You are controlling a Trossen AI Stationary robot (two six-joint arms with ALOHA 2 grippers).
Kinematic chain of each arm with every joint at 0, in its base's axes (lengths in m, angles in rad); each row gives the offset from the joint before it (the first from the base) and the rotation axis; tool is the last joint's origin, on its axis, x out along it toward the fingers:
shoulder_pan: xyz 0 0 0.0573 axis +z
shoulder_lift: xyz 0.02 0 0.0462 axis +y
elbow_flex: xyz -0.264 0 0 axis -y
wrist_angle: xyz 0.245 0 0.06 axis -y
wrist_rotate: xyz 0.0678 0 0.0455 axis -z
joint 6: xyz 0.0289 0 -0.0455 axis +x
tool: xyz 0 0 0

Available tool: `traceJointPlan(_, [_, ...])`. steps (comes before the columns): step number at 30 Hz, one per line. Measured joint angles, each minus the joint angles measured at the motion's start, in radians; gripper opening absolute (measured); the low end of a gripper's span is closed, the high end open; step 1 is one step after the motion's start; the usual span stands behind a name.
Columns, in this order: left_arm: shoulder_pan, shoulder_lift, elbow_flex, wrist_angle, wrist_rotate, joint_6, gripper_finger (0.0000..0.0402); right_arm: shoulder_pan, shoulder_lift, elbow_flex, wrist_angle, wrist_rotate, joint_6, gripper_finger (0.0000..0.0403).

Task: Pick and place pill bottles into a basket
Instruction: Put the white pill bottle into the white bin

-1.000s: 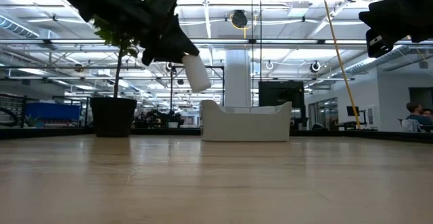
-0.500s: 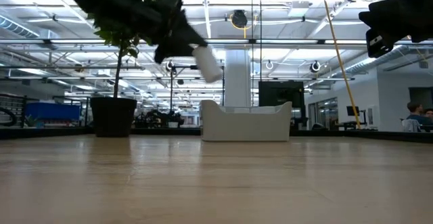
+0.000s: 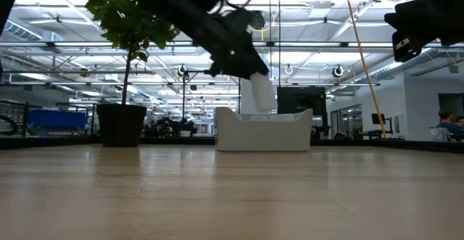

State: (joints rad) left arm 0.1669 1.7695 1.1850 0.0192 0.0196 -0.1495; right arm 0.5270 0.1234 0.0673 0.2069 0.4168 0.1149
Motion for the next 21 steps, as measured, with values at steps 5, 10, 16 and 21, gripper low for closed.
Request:
traceJointPlan(5, [0.002, 0.123, 0.135, -0.095, -0.035, 0.028, 0.0162, 0.0, 0.001, 0.0, -0.001, 0.0, 0.0, 0.0079])
traceJointPlan(10, [0.004, 0.176, 0.186, -0.137, -0.046, 0.061, 0.0176, 0.0, 0.001, 0.0, -0.001, 0.0, 0.0, 0.0079])
traceJointPlan(16, [0.016, 0.173, 0.191, -0.145, -0.055, 0.059, 0.0162, 0.0, 0.002, 0.0, -0.001, 0.0, 0.0, 0.0079])
traceJointPlan(21, [0.02, 0.184, 0.191, -0.16, -0.049, 0.061, 0.0169, 0.0, 0.002, 0.0, -0.001, 0.0, 0.0, 0.0078])
